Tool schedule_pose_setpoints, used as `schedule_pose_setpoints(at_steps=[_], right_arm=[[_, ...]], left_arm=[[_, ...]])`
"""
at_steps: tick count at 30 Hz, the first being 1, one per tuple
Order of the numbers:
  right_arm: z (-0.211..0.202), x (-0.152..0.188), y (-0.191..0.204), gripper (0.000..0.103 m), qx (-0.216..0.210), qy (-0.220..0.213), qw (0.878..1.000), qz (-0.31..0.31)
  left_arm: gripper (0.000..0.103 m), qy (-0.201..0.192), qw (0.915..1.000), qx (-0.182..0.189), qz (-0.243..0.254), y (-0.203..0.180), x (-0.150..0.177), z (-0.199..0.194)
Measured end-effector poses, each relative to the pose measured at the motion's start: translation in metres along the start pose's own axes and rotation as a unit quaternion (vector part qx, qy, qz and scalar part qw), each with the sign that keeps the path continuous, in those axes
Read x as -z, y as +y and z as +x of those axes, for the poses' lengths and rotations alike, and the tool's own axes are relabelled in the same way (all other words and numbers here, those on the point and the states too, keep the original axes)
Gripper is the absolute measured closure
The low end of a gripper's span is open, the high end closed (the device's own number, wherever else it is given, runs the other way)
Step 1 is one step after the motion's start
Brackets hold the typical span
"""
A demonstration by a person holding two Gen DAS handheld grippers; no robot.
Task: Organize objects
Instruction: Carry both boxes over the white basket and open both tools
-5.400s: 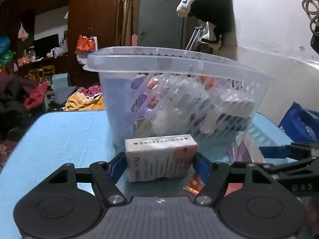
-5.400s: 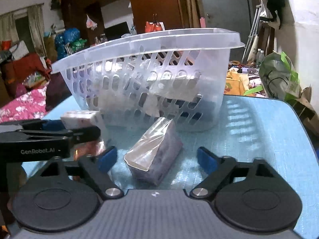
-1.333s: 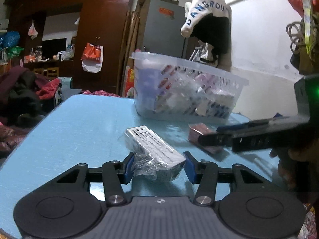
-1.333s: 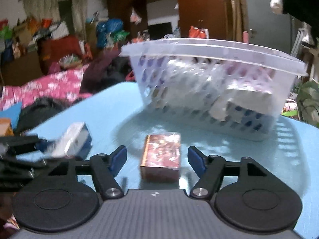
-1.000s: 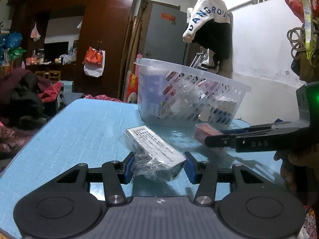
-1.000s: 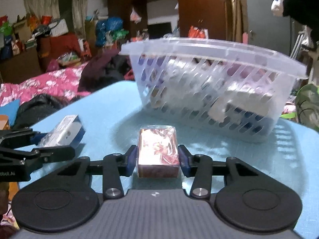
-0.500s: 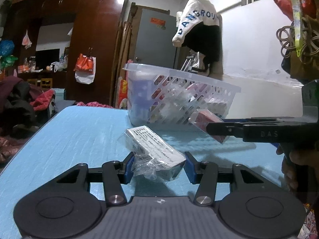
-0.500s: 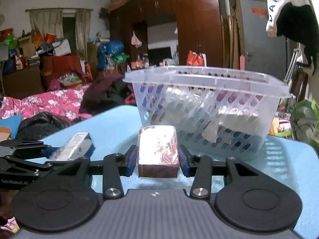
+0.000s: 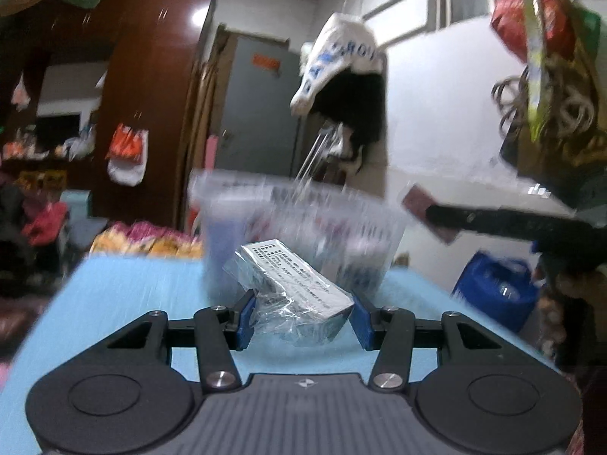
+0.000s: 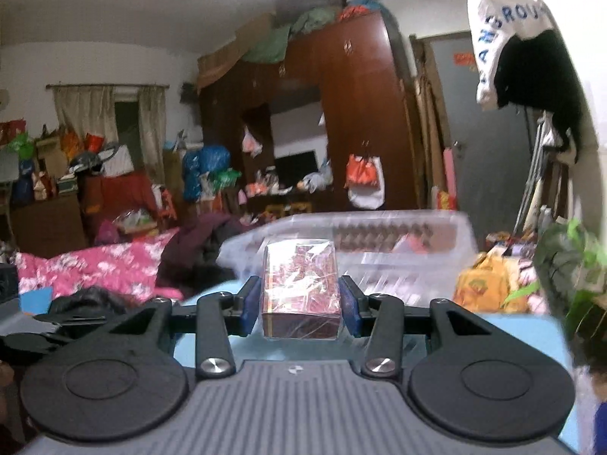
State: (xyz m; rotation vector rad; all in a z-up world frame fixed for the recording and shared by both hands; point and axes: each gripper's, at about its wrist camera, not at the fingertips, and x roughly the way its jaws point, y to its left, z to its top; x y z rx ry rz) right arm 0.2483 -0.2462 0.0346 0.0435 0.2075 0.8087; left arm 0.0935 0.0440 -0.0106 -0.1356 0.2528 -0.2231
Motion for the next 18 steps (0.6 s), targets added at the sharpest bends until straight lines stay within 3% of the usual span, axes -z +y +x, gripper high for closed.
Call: schedule_pose_setpoints(at_steps=[3, 5, 9, 14, 15, 16, 17, 18], right_arm=[[0.014, -0.028, -0.01, 0.056, 0.009, -0.007, 1.0, -0.003], [0.031, -0.045, -0.012, 0.056, 0.038, -0.003, 0.999, -0.021], [0.062, -0.066, -0.019, 0.055, 0.051, 0.007, 0.997, -0.052], [0.093, -0.066, -0.028, 0.054, 0.053, 0.034, 0.995, -0.071], [0.097, -0.063, -0.03, 0.053, 0.058, 0.039, 0.995, -0.074], [0.102, -0.06, -0.032, 0.045, 0.061, 0.045, 0.994, -0.076], [0.103, -0.055, -0.034, 0.026, 0.069, 0.047, 0.994, -0.076], [0.103, -0.05, -0.035, 0.017, 0.076, 0.048, 0.993, -0.075]], left_arm=[[0.049, -0.023, 0.9995, 0.015, 0.015, -0.005, -0.043, 0.015], [0.049, -0.031, 0.9991, 0.019, 0.022, -0.009, -0.072, 0.033], [0.049, -0.012, 0.9994, 0.017, 0.027, -0.014, -0.119, 0.083], [0.048, 0.017, 0.9998, -0.01, 0.004, -0.007, -0.12, 0.13], [0.042, 0.019, 0.9997, -0.013, 0.003, -0.005, -0.117, 0.136], [0.024, 0.025, 0.9995, -0.019, -0.001, -0.003, -0.112, 0.144], [0.015, 0.034, 0.9991, -0.023, -0.007, 0.001, -0.109, 0.149], [0.01, 0.043, 0.9987, -0.025, -0.014, 0.005, -0.106, 0.155]])
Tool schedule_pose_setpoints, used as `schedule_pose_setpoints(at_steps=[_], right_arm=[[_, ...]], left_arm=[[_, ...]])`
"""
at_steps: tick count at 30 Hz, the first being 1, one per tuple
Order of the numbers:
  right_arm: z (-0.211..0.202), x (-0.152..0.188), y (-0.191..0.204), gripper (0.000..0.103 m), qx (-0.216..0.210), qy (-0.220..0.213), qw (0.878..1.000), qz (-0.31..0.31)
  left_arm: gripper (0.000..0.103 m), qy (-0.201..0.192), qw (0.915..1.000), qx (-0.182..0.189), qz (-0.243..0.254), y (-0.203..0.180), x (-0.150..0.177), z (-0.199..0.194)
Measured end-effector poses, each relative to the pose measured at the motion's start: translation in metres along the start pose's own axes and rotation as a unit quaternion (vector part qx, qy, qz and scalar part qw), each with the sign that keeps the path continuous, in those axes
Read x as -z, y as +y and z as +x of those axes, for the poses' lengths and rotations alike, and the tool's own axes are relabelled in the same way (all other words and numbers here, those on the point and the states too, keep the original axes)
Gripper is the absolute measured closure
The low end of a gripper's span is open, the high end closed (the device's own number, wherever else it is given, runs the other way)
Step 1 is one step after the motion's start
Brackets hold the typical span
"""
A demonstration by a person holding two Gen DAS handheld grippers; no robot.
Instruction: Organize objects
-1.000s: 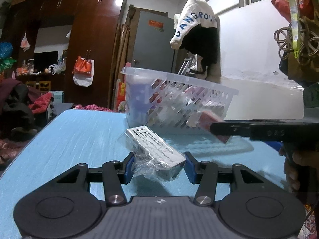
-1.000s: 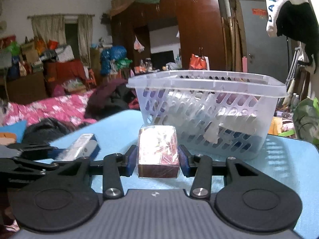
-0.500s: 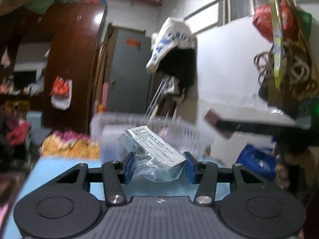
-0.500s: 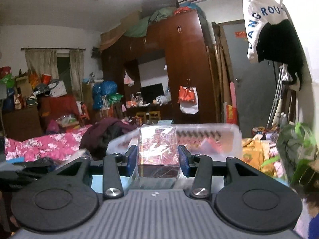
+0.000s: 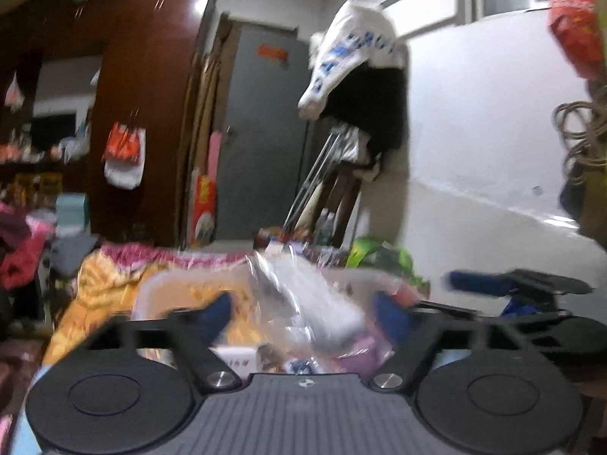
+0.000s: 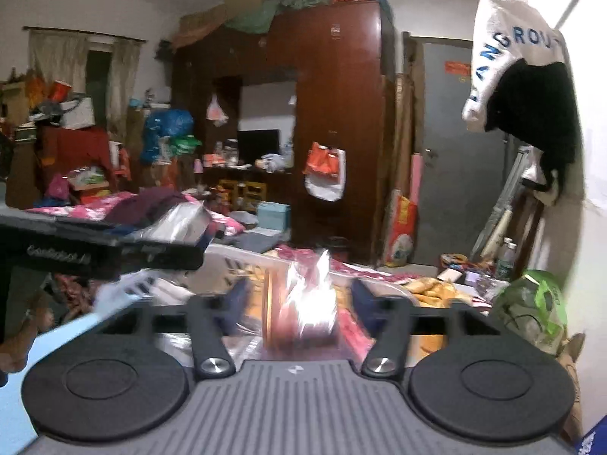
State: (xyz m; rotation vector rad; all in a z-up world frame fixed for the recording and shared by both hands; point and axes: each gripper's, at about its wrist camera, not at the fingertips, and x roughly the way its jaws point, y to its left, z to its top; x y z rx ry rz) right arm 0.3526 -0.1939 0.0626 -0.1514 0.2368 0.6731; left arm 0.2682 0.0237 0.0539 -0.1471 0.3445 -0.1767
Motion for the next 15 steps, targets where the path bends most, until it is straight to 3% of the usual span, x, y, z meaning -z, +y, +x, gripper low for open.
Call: schedule_pose_setpoints(at_steps=[1, 3, 4, 7, 10, 15], right_arm=[[0.0, 0.003, 0.0, 0.011, 0.005, 0.003, 1.0, 0.001], [-0.011, 0.01, -0.002, 0.008, 0.009, -0.004, 1.0, 0.005], [-0.017, 0.012, -0.003, 0.001, 0.01, -0.01, 1.0, 0.007], [-0.037, 0.014, -0.005, 0.0, 0.017, -0.027, 0.999, 0.03], [-0.046, 0.018, -0.011, 0.0, 0.029, -0.011, 0.998, 0.063], [-0.06, 0.035, -0.008, 0.0, 0.118, 0.007, 0.989, 0.09]], left_arm=[[0.01, 0.007, 1.0, -0.002, -0.002, 0.003, 0.002, 0.003], [0.01, 0.014, 0.9998, -0.011, 0.004, 0.005, 0.005, 0.002], [0.01, 0.012, 0.9998, -0.013, 0.009, 0.005, 0.007, -0.001], [0.006, 0.019, 0.9994, -0.008, 0.029, 0.0, 0.012, -0.015], [0.006, 0.022, 0.9981, -0.012, 0.056, -0.008, 0.02, -0.03], [0.006, 0.021, 0.996, -0.039, 0.077, -0.021, 0.027, -0.05]])
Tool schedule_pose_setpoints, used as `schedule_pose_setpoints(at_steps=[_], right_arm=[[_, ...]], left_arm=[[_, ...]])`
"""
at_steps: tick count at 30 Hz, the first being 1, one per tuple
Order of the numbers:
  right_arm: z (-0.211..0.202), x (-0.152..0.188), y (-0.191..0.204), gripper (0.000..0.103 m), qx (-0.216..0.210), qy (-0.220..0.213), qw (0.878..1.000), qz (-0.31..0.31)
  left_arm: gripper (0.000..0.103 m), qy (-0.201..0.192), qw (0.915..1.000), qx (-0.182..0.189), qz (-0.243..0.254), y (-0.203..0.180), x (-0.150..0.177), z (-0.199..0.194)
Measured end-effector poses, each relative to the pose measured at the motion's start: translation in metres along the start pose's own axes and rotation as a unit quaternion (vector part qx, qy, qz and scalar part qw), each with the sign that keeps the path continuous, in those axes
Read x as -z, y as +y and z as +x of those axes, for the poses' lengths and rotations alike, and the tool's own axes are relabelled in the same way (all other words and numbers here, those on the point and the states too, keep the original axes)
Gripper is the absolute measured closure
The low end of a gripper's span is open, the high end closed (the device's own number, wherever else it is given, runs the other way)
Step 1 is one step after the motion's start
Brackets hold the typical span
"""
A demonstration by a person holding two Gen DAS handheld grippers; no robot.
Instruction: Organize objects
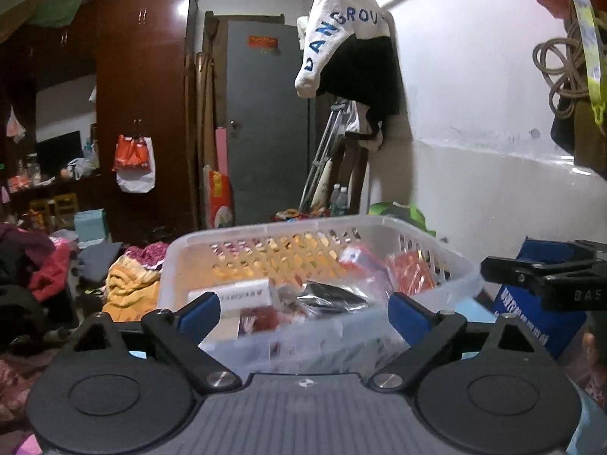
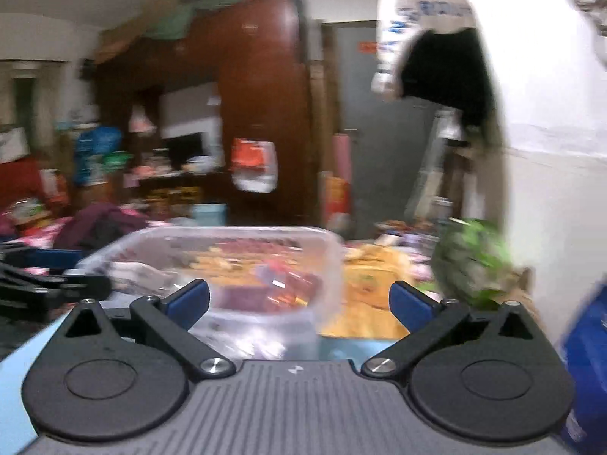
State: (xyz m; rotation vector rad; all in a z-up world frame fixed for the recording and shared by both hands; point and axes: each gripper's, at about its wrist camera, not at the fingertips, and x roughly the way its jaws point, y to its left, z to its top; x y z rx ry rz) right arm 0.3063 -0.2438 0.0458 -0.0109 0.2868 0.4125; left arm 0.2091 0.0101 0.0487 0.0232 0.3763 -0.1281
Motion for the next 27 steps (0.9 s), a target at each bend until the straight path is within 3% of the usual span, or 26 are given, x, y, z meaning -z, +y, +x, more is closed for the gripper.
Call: schedule_pose_setpoints(at_steps=[2, 7, 12, 18, 27], right_arm=[[-0.015, 0.008, 0.001, 0.0, -0.003, -0.017, 1.0, 0.0], [-0.031, 0.008, 0.003, 0.0, -0.025, 0.032, 0.999, -0.01], [-0.044, 0.009, 0.004, 0.0, -0.046, 0.028, 0.998, 0.012], [-0.045, 0.011, 0.01, 0.0, -0.031, 0.027, 0.999, 0.006], [-0.049, 0.007, 0.014, 0.0, -0.034, 0.019, 0.999, 0.002]], left_arm=[[0.006, -0.003, 1.0, -0.004, 0.005, -0.003, 0.002, -0.007], [0.006, 0.009, 0.9998, -0.013, 0.008, -0.005, 0.009, -0.021], [0.006, 0.014, 0.9998, -0.017, 0.001, -0.001, 0.015, -0.032], [0.004, -0.007, 0.9995, -0.028, -0.007, 0.002, 0.019, -0.048], [0.003, -0.008, 0.9996, -0.026, -0.01, 0.003, 0.02, -0.049]])
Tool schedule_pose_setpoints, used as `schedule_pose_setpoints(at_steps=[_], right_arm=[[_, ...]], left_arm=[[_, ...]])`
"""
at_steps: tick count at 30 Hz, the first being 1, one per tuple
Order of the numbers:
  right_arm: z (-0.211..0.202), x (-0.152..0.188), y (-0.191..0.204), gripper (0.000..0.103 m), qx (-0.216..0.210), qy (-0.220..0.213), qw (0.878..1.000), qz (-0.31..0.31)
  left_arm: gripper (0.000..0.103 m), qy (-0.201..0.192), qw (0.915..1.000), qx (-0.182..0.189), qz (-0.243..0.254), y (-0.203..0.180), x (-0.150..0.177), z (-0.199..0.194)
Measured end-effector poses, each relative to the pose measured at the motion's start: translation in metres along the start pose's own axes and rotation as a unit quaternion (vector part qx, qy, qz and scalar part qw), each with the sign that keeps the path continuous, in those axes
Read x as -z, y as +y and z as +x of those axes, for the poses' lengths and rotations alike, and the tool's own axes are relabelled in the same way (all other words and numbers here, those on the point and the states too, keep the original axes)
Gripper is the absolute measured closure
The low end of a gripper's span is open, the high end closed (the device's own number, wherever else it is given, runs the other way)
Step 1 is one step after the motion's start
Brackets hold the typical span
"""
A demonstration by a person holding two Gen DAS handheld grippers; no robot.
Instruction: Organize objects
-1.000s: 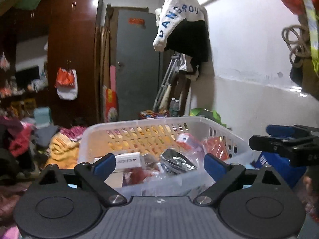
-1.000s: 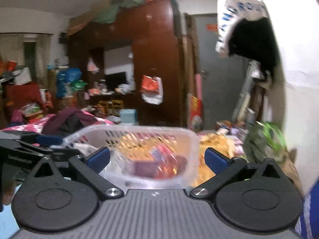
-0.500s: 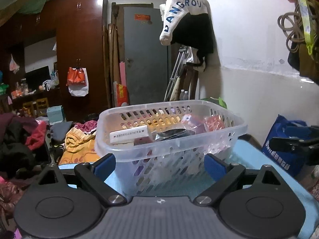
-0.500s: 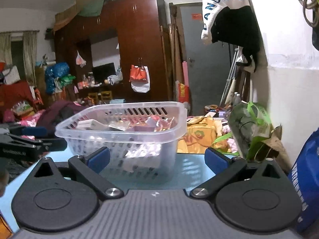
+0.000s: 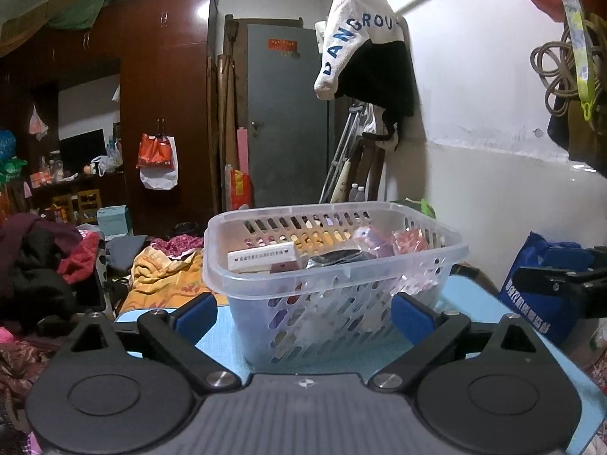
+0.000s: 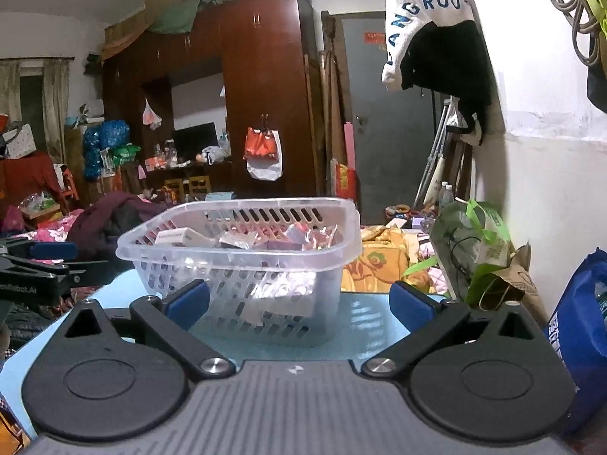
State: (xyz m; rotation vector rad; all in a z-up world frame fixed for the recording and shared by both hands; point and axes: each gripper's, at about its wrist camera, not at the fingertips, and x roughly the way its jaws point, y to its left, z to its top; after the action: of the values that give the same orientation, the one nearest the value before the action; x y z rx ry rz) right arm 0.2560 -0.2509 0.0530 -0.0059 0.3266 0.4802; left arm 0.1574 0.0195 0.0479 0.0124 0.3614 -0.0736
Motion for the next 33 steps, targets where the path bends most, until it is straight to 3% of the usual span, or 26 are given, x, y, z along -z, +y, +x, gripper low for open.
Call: schedule_pose_setpoints(at_steps=[33], right_arm=[[0.0032, 0.0012, 0.0005, 0.0, 0.014, 0.0, 1.0, -0.028]], left_arm=[[0.003, 0.013, 0.9999, -0.006, -0.002, -0.0056, -0.0001, 0.0022]])
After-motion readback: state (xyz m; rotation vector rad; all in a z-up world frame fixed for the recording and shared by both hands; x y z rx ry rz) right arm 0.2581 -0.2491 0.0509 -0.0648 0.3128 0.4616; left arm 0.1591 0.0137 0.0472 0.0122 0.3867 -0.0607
